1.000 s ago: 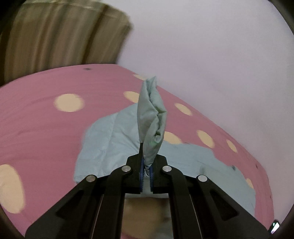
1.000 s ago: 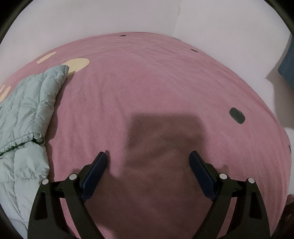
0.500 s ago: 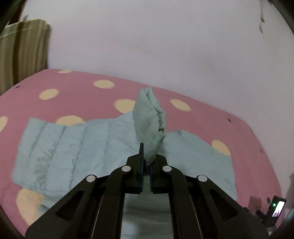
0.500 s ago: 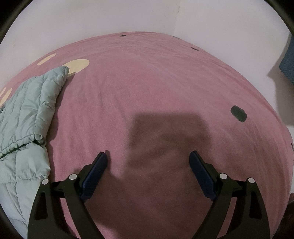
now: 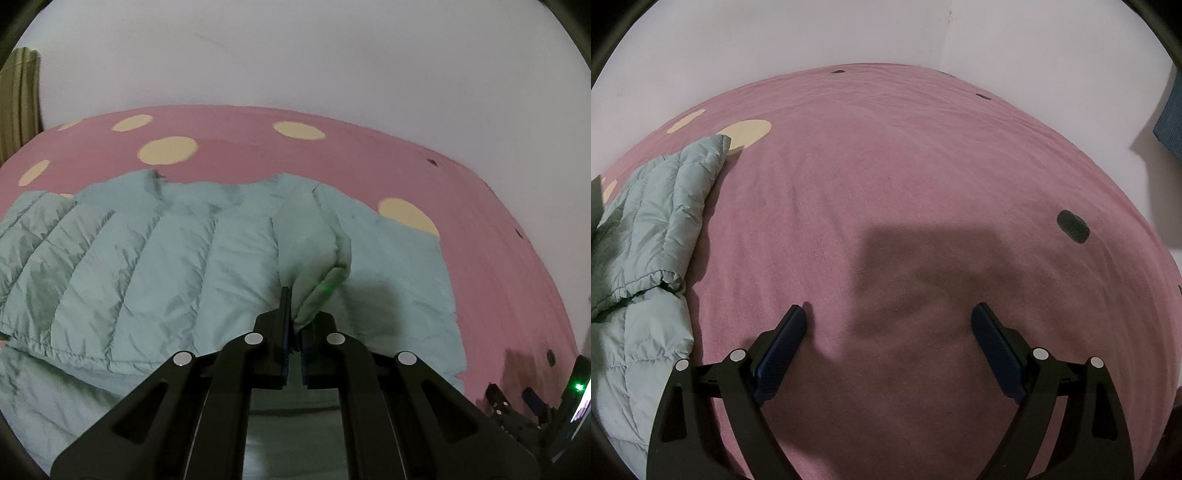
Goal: Fold large clothes
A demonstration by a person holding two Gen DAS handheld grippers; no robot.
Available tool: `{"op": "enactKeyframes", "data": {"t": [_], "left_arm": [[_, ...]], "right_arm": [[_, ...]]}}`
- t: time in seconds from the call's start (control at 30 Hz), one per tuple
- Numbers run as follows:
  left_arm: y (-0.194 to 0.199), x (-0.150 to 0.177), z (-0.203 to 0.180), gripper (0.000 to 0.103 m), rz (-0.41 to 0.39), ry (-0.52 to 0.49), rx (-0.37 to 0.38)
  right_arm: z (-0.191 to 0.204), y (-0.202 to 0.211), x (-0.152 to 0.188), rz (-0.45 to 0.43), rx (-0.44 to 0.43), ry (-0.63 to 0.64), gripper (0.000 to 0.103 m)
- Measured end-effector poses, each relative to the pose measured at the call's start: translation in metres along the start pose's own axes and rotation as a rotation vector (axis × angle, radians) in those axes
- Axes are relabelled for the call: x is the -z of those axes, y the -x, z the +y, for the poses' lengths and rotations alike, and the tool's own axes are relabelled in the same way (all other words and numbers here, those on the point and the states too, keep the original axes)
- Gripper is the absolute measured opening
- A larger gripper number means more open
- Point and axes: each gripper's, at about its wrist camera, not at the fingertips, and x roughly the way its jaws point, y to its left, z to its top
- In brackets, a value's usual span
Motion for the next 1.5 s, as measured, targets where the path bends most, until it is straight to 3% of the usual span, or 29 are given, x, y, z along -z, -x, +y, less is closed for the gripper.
{"op": "enactKeyframes", "data": {"t": [0.33,0.4,0.47,0.63,0.73,0.93,1.13,1.27,1.33,1.5], "left_arm": [[-0.026,0.018,-0.037,0.007,0.093,-0.046,0.028],[-0.019,0.019,-0.038,0.019,0.099,-0.053,0.038],[-0.009,0.019,-0.037,0.044,0.089,-0.062,0.044],[0.027,0.021,-0.024,0.055,0.054,-0.086,0.039],[0.052,0.023,0.002,0.056,0.027,-0.081,0.022],[0.097,0.034,0.111,0.058,-0.041,0.003,-0.17],[0.107,0.035,0.219,0.058,-0.039,0.181,-0.318],[0.098,0.031,0.253,0.058,-0.024,0.23,-0.354],[0.096,0.03,0.262,0.058,-0.019,0.239,-0.349],[0.094,0.023,0.271,0.062,-0.028,0.239,-0.324]], "right_arm": [[0.001,0.0,0.0,0.001,0.003,0.001,0.09],[0.002,0.0,0.0,0.0,0.004,0.002,0.09],[0.002,0.0,0.0,0.0,0.003,0.002,0.09],[0.002,0.0,0.0,0.0,0.003,0.002,0.09],[0.002,0.0,0.0,0.001,0.005,0.004,0.09],[0.011,0.022,-0.008,-0.037,0.006,0.035,0.09],[0.067,0.067,-0.039,-0.108,-0.208,0.081,0.09],[0.125,0.061,-0.056,-0.09,-0.308,0.151,0.089],[0.147,0.047,-0.059,-0.045,-0.329,0.174,0.08],[0.179,0.018,-0.056,0.088,-0.394,0.213,0.021]]}}
